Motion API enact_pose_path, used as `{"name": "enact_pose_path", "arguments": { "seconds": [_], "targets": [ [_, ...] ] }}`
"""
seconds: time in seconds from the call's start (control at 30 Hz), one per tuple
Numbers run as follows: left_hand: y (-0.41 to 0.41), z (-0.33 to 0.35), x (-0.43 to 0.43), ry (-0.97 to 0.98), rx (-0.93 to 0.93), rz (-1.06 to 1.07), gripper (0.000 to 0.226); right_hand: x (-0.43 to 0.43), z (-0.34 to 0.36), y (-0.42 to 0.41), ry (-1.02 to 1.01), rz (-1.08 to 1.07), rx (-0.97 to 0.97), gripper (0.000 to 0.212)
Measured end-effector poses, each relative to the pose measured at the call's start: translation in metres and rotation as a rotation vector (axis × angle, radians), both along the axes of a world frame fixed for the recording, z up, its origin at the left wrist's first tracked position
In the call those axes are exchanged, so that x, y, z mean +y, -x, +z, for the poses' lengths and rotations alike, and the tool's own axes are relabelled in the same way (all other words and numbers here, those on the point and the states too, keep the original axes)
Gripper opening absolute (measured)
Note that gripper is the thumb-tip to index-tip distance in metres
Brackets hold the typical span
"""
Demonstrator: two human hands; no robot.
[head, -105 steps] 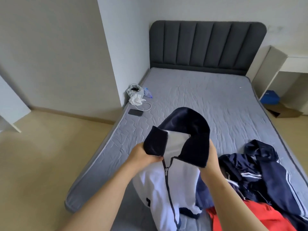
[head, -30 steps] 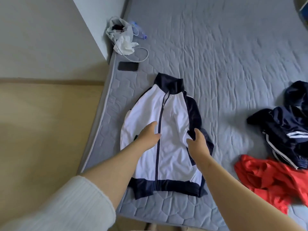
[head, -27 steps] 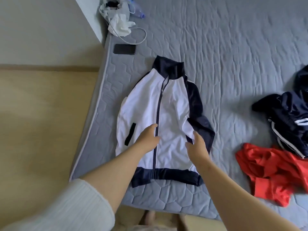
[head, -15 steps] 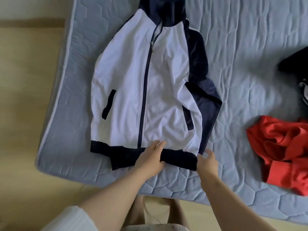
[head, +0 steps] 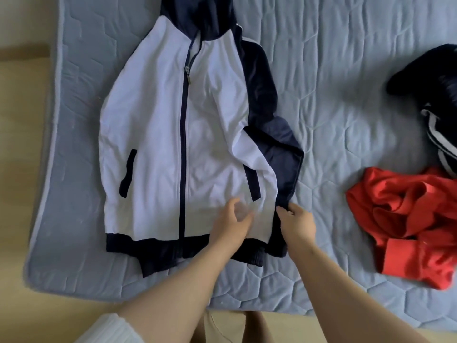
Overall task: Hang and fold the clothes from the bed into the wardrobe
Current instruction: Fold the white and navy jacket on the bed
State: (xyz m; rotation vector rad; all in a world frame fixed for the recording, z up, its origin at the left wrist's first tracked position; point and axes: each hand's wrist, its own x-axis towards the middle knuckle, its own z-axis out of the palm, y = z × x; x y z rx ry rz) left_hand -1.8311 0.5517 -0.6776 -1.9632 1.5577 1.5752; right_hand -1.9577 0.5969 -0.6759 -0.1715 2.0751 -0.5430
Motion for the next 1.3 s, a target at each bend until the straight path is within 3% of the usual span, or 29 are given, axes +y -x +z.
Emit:
{"name": "enact_pose_path", "arguments": {
  "seconds": [0.23, 0.37, 0.4, 0.47, 0.53, 0.6, 0.7, 0.93, 1.0, 1.07, 1.17, 1.3],
  "targets": [
    [0.056, 0.052, -0.041, 0.038, 0.126, 0.124, 0.034, -0.028, 0.062, 0.044, 0.210, -0.314, 0.084, 0.023],
    [0.075, 0.082, -0.058, 0.066, 0.150, 0.168, 0.031, -0.056, 0.114, 0.100, 0.542, -0.505, 0.283, 0.015],
    [0.080, 0.088, -0.061, 0.060, 0.161, 0.188, 0.031, -0.059, 0.124, 0.110, 0.637, -0.518, 0.286, 0.020],
    [0.086, 0.098, -0.065, 0.055, 0.181, 0.211, 0.031, -0.055, 0.134, 0.119, 0.743, -0.497, 0.235, 0.051],
    [0.086, 0.103, -0.064, 0.063, 0.185, 0.181, 0.031, -0.043, 0.130, 0.112, 0.693, -0.421, 0.182, 0.068],
    [0.081, 0.101, -0.061, 0.069, 0.178, 0.138, 0.030, -0.029, 0.114, 0.095, 0.558, -0.323, 0.118, 0.071],
    [0.065, 0.087, -0.054, 0.058, 0.149, 0.088, 0.025, -0.015, 0.085, 0.062, 0.350, -0.267, -0.028, 0.065],
    [0.000, 0.026, -0.026, -0.015, -0.106, -0.155, 0.042, 0.019, 0.017, -0.002, -0.022, -0.150, -0.328, 0.046],
    [-0.015, 0.011, -0.017, -0.040, -0.095, -0.114, 0.043, 0.025, 0.001, -0.015, -0.036, -0.128, -0.358, 0.015],
    [-0.021, -0.001, -0.012, -0.047, -0.069, 0.008, 0.040, 0.025, -0.008, -0.028, -0.078, -0.078, -0.384, 0.006],
    [-0.023, -0.014, -0.005, -0.066, -0.064, 0.124, 0.034, 0.021, -0.020, -0.045, -0.153, 0.001, -0.349, 0.046],
    [-0.025, -0.021, 0.007, -0.096, -0.057, 0.121, 0.026, 0.024, -0.019, -0.046, -0.158, 0.010, -0.229, 0.027]
  ]
}}
